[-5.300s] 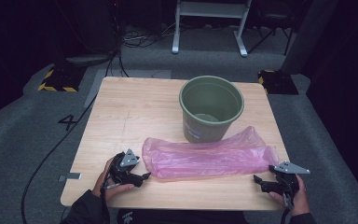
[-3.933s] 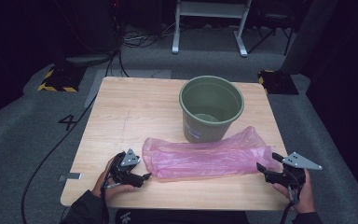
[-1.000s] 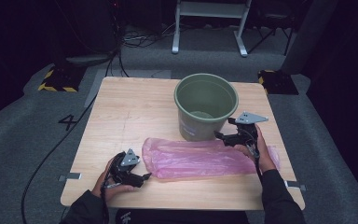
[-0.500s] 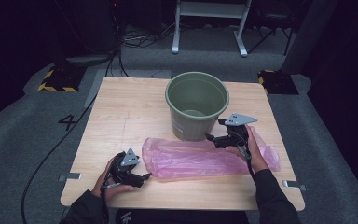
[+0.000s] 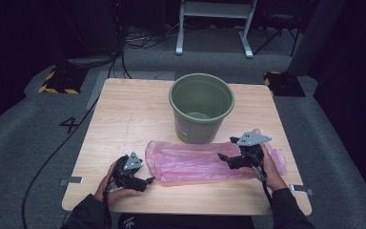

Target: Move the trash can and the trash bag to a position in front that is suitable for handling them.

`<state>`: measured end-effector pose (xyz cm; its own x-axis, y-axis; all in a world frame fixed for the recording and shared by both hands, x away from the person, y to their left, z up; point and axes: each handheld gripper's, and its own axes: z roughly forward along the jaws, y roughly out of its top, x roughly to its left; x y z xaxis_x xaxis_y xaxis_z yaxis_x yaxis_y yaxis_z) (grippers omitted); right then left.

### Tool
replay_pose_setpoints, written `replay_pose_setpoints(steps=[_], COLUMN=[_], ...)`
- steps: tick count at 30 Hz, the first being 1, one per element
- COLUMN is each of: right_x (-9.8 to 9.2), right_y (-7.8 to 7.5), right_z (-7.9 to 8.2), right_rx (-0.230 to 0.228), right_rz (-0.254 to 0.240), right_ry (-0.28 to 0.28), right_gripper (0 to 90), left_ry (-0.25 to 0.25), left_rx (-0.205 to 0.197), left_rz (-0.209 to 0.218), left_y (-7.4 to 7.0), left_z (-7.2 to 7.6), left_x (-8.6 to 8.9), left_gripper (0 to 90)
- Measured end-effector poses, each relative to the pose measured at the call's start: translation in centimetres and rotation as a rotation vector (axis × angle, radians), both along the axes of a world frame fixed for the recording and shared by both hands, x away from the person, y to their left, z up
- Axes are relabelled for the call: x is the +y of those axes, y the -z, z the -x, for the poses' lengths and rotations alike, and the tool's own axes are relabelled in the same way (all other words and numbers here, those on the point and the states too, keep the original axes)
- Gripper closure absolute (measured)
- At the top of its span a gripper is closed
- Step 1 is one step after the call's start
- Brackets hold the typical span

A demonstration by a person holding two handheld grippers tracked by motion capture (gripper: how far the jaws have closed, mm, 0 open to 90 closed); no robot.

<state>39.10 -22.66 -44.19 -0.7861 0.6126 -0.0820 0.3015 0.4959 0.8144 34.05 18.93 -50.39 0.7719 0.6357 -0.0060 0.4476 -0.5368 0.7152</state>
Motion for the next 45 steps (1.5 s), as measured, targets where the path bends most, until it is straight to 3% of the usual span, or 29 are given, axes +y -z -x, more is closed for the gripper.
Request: replay_pose_setpoints(steps=[3,12,15,16,18,21,25,32,34,35,36,37,38,40,42,45], right_x=[-0.6,-0.9,-1.4,-1.7,-1.9,-2.5,-3.3,-4.8,-5.2,-5.4,-5.4,-5.4,-5.3,-5.1,-4.7,-4.1], right_y=[1.5,4.6,5.3,5.5,5.6,5.9,5.9,5.9,5.9,5.9,5.9,5.8,5.7,5.5,5.0,4.3], right_z=[1.4,2.1,1.9,1.9,1.8,1.7,1.5,1.1,1.1,1.1,1.1,1.1,1.2,1.3,1.6,1.9], right_rx=[0.026,0.074,0.085,0.085,0.088,0.096,0.089,0.091,0.093,0.093,0.093,0.089,0.085,0.081,0.042,0.003], right_rz=[0.012,0.048,0.046,0.053,0.050,0.029,0.029,0.027,0.024,0.027,0.027,0.027,0.020,0.006,0.003,-0.011], right_ry=[-0.018,-0.009,-0.003,-0.003,-0.002,-0.003,0.027,0.105,0.110,0.114,0.114,0.108,0.107,0.104,0.117,0.103], right_gripper=[19.2,28.2,40.4,49.5,51.7,62.3,70.3,74.7,74.6,69.7,69.7,64.1,50.7,35.2,22.3,18.0], left_ry=[-0.002,0.013,0.023,0.022,0.029,0.036,0.045,0.088,0.107,0.109,0.109,0.116,0.112,0.122,0.126,0.128], left_rx=[0.001,0.001,0.001,0.003,0.002,0.001,0.000,-0.013,-0.025,-0.027,-0.026,-0.035,-0.038,-0.041,-0.042,-0.043], left_rz=[0.000,-0.003,-0.003,-0.001,-0.003,-0.002,-0.002,0.013,0.025,0.024,0.029,0.027,0.028,0.029,0.029,0.028], left_y=[0.0,0.0,0.0,0.0,0.0,0.0,0.0,-0.1,-0.1,-0.2,-0.2,-0.2,-0.2,-0.2,-0.2,-0.2], left_z=[0.0,-0.3,-0.7,-0.9,-1.1,-1.8,-2.8,-3.8,-4.1,-4.3,-4.4,-4.6,-4.6,-4.9,-5.1,-5.3], left_x=[-0.1,-0.8,-1.3,-1.5,-1.8,-2.4,-3.3,-4.6,-4.9,-5.0,-5.1,-5.2,-5.4,-5.7,-5.8,-6.1], left_gripper=[16.1,15.8,15.6,15.5,15.5,15.5,15.8,26.7,38.9,45.7,45.7,49.8,54.1,59.2,64.7,67.9])
